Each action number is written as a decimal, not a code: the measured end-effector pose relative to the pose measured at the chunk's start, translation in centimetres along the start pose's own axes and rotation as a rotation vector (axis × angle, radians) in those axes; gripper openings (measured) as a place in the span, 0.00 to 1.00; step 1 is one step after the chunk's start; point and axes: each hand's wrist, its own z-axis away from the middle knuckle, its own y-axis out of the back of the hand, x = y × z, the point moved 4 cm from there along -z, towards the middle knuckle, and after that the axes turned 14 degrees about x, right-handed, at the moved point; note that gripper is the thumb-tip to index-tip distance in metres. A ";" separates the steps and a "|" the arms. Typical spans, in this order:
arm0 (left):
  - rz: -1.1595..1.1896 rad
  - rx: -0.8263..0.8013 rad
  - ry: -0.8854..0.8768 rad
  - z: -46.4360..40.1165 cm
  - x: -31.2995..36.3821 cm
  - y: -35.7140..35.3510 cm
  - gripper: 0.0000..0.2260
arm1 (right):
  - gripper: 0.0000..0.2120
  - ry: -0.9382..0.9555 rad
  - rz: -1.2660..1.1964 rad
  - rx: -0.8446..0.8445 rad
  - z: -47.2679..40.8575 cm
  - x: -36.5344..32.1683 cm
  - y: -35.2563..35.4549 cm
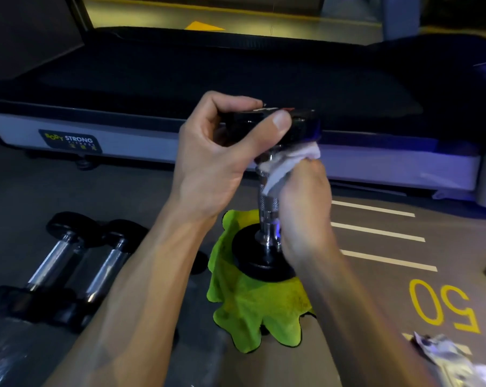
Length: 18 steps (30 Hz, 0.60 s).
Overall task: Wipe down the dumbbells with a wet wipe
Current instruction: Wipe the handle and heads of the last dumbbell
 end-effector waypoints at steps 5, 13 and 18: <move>-0.064 0.017 -0.032 0.2 -0.1 -0.4 0.14 | 0.07 0.357 0.215 0.026 1.6 0.0 -0.8; 0.003 -0.006 0.021 -0.3 -0.3 -0.4 0.15 | 0.14 0.199 0.094 -0.362 -1.6 -0.5 -0.1; -0.004 0.035 0.071 -0.9 -0.8 0.0 0.14 | 0.25 -0.157 0.074 -0.363 -2.1 3.2 0.4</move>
